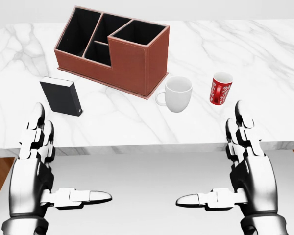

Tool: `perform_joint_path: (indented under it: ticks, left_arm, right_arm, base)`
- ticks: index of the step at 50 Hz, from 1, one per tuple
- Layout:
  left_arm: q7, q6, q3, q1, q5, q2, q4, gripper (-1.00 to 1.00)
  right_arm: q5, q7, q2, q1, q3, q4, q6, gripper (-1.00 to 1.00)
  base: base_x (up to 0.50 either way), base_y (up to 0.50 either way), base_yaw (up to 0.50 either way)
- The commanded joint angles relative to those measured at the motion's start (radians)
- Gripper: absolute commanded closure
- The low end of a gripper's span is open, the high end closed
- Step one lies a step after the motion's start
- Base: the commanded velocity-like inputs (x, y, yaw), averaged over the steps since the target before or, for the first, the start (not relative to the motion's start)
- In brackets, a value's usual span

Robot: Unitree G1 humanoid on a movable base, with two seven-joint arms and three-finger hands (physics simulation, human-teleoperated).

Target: Pick up the red mug and place it to the right of the caddy.

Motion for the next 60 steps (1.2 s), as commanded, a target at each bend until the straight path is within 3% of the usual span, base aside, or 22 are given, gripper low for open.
perform_joint_path:
  ticks: [1, 23, 40, 60]
  left_arm:
    - [0.021, 0.0, -0.021, 0.016, 0.036, -0.005, -0.061, -1.0]
    - [-0.01, 0.0, -0.032, 0.116, 0.043, -0.001, -0.362, -1.0]
    - [-0.017, 0.0, -0.036, 0.138, 0.047, 0.001, -0.408, -1.0]
    - [-0.014, 0.0, -0.052, 0.146, 0.056, 0.002, -0.417, -1.0]
  right_arm:
    - [-0.034, -0.018, -0.01, -0.005, 0.0, -0.025, 0.0, -1.0]
    - [-0.022, 0.013, 0.006, 0.07, -0.025, -0.311, 0.0, -1.0]
    - [0.041, 0.034, 0.02, 0.084, -0.039, -0.379, 0.0, -1.0]
    - [0.051, 0.034, 0.016, 0.094, -0.032, -0.388, 0.0, -1.0]
  base:
    - [0.0, 0.0, 0.0]
    - [0.0, 0.0, 0.0]
    - [0.0, 0.0, 0.0]
    - [0.37, 0.0, 0.0]
